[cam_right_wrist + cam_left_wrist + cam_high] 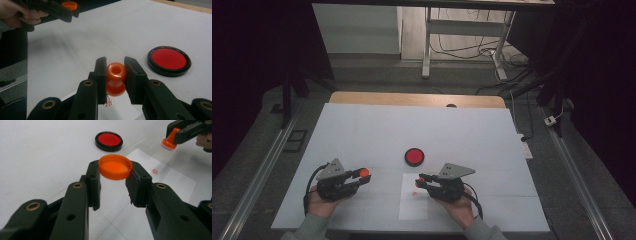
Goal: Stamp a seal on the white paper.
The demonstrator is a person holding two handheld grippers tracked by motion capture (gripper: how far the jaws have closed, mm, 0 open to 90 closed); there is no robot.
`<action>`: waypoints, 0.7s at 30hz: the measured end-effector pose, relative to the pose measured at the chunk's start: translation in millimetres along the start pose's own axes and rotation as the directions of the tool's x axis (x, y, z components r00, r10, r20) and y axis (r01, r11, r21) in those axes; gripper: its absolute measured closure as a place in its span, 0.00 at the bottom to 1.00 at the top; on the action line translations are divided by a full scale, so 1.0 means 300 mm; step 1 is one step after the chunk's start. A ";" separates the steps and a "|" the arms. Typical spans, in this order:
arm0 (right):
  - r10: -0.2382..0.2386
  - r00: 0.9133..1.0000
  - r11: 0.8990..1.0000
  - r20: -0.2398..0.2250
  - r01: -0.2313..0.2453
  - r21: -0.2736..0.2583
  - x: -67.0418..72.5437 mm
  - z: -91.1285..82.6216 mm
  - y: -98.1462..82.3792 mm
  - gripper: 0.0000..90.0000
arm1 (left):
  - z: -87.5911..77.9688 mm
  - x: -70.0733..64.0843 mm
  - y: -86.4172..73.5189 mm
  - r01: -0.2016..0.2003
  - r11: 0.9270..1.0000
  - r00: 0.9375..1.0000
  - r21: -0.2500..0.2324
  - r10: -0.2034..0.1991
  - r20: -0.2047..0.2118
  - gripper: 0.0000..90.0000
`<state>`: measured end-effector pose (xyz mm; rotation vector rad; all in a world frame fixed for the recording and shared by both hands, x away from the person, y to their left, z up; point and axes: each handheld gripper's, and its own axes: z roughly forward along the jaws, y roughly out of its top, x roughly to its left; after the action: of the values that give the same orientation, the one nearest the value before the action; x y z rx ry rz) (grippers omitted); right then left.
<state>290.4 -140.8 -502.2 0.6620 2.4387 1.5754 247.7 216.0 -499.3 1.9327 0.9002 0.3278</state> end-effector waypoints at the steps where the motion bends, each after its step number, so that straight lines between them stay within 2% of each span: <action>1: 0.004 1.000 1.000 -0.001 -0.004 0.002 -0.005 -0.005 0.001 0.80 | -0.001 0.000 0.000 0.001 1.000 1.000 -0.001 -0.001 0.000 0.72; 11: 0.041 0.999 0.999 0.021 -0.040 -0.013 -0.052 -0.035 -0.001 0.80 | 0.000 0.002 0.000 0.000 1.000 1.000 0.001 0.000 -0.002 0.72; 21: 0.065 0.996 0.996 0.062 -0.061 -0.063 -0.100 -0.093 0.009 0.80 | 0.004 0.000 0.000 -0.003 1.000 1.000 0.006 0.003 -0.001 0.72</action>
<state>307.5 -176.4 -490.6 0.7736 2.3355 1.6184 248.3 215.1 -500.0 1.9396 0.8993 0.3281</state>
